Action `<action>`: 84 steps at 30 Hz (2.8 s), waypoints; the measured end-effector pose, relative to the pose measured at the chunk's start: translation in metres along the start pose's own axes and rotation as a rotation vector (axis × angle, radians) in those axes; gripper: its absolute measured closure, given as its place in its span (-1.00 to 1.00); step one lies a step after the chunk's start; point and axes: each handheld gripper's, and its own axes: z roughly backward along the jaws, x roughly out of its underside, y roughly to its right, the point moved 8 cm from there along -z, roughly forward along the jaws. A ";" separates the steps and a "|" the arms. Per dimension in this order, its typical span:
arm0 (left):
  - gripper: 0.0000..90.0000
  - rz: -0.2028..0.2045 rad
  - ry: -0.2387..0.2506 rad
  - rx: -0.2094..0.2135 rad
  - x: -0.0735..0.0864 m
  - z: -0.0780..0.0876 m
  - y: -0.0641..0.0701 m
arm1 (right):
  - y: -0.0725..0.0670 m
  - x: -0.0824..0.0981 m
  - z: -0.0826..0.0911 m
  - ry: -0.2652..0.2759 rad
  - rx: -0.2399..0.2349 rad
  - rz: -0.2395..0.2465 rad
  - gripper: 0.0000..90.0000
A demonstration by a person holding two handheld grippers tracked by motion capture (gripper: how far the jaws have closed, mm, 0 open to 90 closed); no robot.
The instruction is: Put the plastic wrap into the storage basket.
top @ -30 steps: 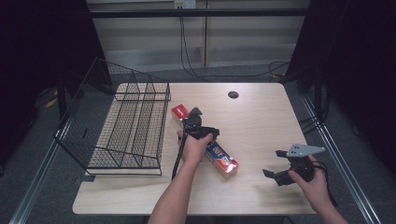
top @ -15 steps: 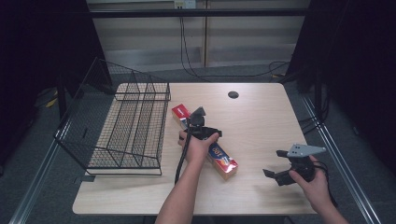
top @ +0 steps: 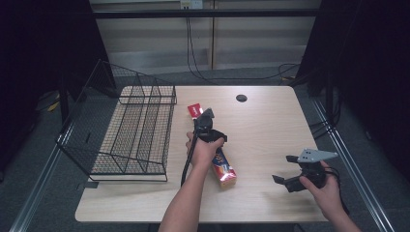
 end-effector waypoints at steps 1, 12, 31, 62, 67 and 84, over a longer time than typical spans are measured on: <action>-0.42 -0.008 -0.005 0.002 0.000 0.000 0.001 | 0.000 0.000 0.000 0.001 -0.001 -0.001 -0.91; -0.22 -0.036 -0.047 -0.057 -0.010 0.004 -0.015 | 0.001 0.000 0.001 0.004 0.004 0.001 -0.91; -0.12 0.009 -0.056 -0.109 -0.022 -0.003 -0.015 | -0.001 0.000 -0.001 0.003 -0.003 0.011 -0.91; -0.03 -0.085 -0.106 -0.071 -0.033 0.077 -0.038 | 0.000 -0.001 0.000 0.011 0.001 0.007 -0.91; -0.03 -0.078 -0.099 -0.097 -0.035 0.090 -0.047 | 0.000 -0.001 -0.001 0.010 -0.002 0.007 -0.91; -0.03 -0.067 -0.096 -0.106 -0.040 0.124 -0.061 | 0.000 -0.002 -0.001 0.010 0.000 0.007 -0.91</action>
